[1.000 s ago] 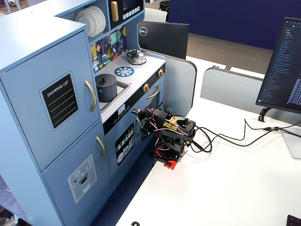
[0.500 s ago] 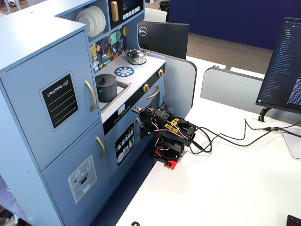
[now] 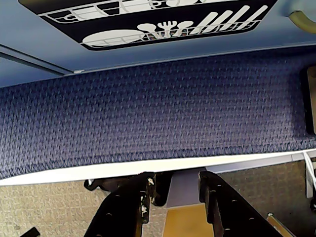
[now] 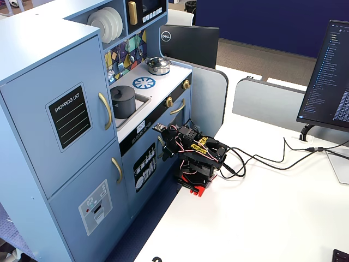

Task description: Pick up the lid from the counter and put it on the gray recipient

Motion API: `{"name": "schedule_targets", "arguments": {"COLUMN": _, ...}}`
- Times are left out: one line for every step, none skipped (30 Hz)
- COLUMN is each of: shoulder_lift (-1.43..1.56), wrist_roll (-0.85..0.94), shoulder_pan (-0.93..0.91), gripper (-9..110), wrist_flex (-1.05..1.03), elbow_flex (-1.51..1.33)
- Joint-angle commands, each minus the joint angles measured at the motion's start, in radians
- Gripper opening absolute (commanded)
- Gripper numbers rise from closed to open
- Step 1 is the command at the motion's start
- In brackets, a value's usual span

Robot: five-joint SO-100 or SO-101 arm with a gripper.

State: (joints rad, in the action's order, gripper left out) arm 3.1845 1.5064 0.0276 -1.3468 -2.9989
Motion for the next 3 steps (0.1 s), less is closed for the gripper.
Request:
{"name": "schedule_targets", "arguments": {"shoulder_lift": -0.006, "wrist_roll": 0.003, "shoulder_pan": -0.011, "gripper": 2, "wrist_flex": -0.183, "elbow_flex": -0.003}}
{"name": "schedule_targets", "arguments": {"shoulder_lift": -0.006, "wrist_roll": 0.003, "shoulder_pan": -0.011, "gripper": 3, "wrist_flex": -0.183, "elbow_flex": -0.003}}
{"name": "schedule_targets", "arguments": {"shoulder_lift": -0.006, "wrist_roll": 0.003, "shoulder_pan": -0.011, "gripper": 3, "wrist_flex": -0.183, "elbow_flex": -0.003}}
